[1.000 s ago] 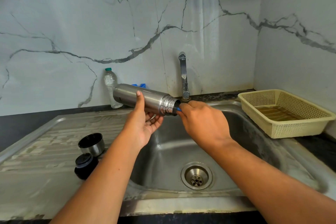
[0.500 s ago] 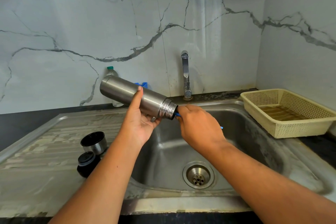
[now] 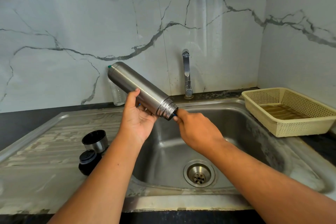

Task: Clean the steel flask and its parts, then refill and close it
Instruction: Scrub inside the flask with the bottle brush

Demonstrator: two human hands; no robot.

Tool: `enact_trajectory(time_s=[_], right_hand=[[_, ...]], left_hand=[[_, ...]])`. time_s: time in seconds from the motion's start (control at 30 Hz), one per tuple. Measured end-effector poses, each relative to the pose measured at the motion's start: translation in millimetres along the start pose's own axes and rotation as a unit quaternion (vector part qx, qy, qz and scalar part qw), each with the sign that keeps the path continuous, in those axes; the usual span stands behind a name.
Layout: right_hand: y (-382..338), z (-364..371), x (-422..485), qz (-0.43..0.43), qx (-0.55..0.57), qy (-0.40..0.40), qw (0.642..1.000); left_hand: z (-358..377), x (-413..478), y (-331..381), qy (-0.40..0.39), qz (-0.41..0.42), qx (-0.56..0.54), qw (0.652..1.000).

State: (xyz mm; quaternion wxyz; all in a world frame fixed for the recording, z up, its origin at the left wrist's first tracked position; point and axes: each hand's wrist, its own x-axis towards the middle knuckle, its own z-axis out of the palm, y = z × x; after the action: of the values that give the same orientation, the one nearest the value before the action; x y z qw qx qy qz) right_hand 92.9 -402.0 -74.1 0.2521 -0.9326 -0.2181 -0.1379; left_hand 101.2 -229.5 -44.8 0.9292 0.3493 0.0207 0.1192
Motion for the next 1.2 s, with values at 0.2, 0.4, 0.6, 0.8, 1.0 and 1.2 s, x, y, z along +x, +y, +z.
enact_trajectory(time_s=[0.2, 0.4, 0.6, 0.8, 1.0, 1.2], right_hand=[[-5, 0, -5, -0.042, -0.007, -0.028, 0.999], [-6, -14, -12, -0.080, -0.073, -0.029, 0.994], [-21, -13, -12, -0.076, -0.075, -0.033, 0.994], [-9, -24, -15, -0.100, -0.112, -0.022, 0.988], [-15, -20, -9, -0.094, -0.077, -0.033, 0.992], [-15, -19, -10, -0.102, -0.083, -0.036, 0.991]], left_hand=[[0, 2, 2, 0.012, 0.022, 0.018, 1.000], [-7, 5, 27, 0.061, 0.059, -0.040, 0.996], [2, -2, -4, 0.044, 0.038, 0.044, 0.997], [-4, 4, 20, 0.056, 0.075, -0.009, 0.996], [1, -1, 3, 0.052, 0.049, 0.037, 0.997], [-6, 2, 12, 0.054, 0.058, 0.025, 0.997]])
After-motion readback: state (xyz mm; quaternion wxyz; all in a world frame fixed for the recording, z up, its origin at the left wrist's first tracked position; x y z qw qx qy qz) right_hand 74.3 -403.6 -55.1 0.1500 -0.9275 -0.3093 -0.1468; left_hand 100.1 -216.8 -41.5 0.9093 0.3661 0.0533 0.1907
